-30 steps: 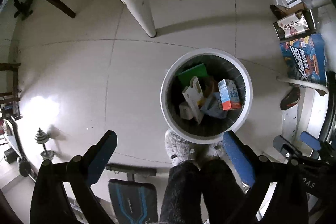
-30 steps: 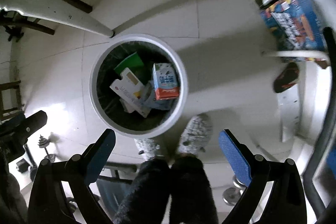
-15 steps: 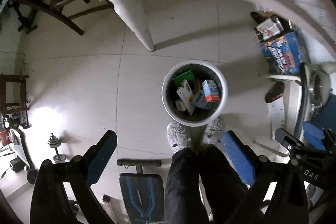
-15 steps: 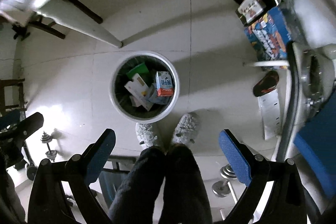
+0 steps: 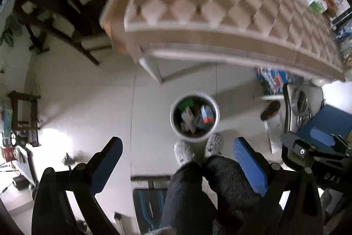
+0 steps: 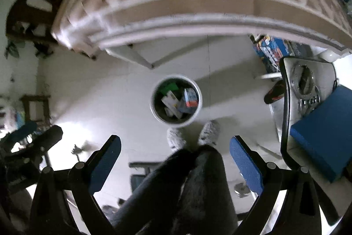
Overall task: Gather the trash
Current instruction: 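Raise both tools back toward the table, then grasp the silver blister pack with left tool while right tool grasps white paper box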
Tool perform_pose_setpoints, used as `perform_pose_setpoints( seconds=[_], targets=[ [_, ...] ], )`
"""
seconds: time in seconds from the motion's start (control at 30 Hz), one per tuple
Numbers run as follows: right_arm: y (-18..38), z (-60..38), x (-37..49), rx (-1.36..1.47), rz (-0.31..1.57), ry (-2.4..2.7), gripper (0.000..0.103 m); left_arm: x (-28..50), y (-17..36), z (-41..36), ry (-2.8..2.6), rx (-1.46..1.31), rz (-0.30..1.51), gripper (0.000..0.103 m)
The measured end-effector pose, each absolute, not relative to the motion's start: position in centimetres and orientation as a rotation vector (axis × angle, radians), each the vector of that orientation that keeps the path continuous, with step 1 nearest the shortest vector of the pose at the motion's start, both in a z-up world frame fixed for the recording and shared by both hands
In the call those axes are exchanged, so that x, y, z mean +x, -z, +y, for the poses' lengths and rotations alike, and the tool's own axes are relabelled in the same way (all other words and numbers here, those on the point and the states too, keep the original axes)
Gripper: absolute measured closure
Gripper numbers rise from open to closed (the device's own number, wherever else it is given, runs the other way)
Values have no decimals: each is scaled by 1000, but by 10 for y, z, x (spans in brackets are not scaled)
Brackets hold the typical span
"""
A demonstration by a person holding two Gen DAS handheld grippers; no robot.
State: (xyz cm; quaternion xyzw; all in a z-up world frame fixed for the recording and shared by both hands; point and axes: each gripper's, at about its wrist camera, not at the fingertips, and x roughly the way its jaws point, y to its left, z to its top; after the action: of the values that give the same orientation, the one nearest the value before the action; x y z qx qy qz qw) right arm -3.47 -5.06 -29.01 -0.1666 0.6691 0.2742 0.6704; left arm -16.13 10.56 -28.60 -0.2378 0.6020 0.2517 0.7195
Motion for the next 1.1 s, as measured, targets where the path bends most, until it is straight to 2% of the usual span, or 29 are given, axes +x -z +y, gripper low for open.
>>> perform_pose_setpoints(
  seconds=[0.27,0.43,0.67,0.9,1.0,1.1],
  targets=[
    [214,-32,48,-195,1400,-580,3,-71,247,144,-607,-456,1226,0],
    [193,-26,146,-130,1345,-525,3,36,239,157,-592,-419,1196,0],
    [206,-56,358,-83,1346,-362,3,208,261,178,-580,-411,1273,0],
    [215,-102,548,-48,1333,-157,3,329,294,182,-464,-495,1381,1],
    [218,-108,594,-31,1340,-148,3,367,307,169,-359,-457,1425,1],
    [225,-107,625,-45,1376,-176,3,391,320,145,-207,-257,1476,1]
  ],
)
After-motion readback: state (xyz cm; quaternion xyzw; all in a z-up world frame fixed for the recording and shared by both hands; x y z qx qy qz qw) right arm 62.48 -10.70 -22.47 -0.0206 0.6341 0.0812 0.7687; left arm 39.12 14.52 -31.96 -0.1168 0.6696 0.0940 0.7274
